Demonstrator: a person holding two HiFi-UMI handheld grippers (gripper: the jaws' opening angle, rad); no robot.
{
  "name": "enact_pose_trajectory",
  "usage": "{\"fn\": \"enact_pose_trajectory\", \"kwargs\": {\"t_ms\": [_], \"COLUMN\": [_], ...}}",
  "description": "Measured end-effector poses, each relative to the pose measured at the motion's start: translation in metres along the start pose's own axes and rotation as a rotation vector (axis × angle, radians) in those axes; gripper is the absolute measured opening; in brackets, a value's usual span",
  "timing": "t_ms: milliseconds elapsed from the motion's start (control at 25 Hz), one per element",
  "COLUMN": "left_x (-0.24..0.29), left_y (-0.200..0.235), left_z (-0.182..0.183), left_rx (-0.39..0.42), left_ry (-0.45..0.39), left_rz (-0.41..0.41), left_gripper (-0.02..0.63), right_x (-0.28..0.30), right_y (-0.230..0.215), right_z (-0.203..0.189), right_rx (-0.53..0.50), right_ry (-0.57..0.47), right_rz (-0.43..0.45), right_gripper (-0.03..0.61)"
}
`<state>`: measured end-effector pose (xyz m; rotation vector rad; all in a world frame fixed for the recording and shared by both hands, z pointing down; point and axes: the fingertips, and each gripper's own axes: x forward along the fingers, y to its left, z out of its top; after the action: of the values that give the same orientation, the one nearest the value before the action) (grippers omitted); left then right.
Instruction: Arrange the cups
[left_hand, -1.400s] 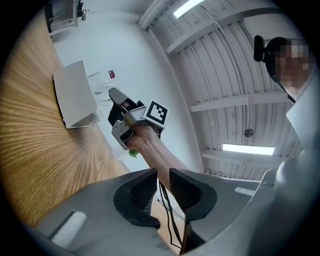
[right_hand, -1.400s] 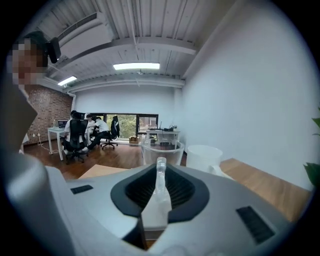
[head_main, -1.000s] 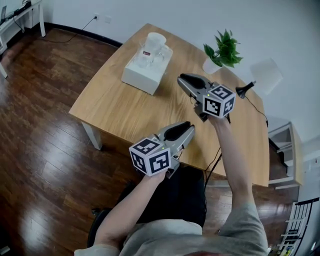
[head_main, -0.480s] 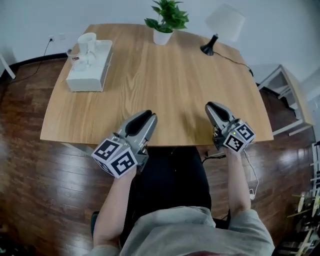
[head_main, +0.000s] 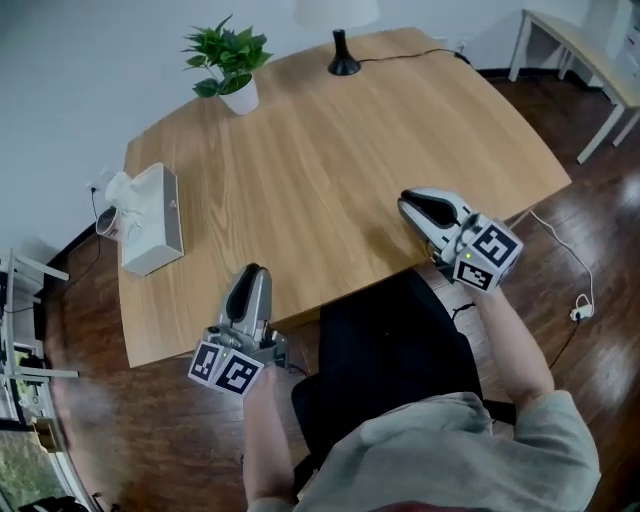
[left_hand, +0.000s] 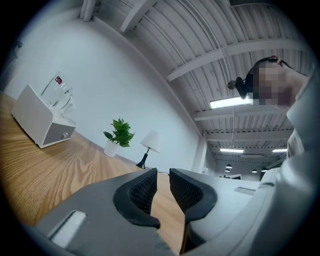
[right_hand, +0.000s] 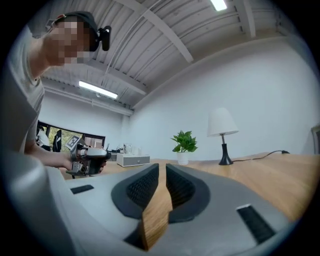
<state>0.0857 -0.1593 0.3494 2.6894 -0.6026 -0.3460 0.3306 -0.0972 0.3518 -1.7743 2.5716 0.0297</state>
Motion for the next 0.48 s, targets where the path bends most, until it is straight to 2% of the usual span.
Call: {"fn": "enact_pose_trajectory", "kwargs": {"t_ms": [160, 480], "left_x": [0.001, 0.002], "left_y": [-0.005, -0.012], "left_z": [-0.005, -0.004], "left_rx": [0.070, 0.030], "left_ry": [0.035, 0.014], "left_rz": [0.006, 0.003], "left_gripper": [0.067, 0.069], "right_x": [-0.007, -0.012], "right_y": [-0.003, -0.002], "right_z": [0.003, 0.005], "right_rx": [0.027, 0.000], "right_ry": [-0.045, -0.028], "right_rz": [-0.015, -0.002], "right_gripper": [0.041, 0.041]}}
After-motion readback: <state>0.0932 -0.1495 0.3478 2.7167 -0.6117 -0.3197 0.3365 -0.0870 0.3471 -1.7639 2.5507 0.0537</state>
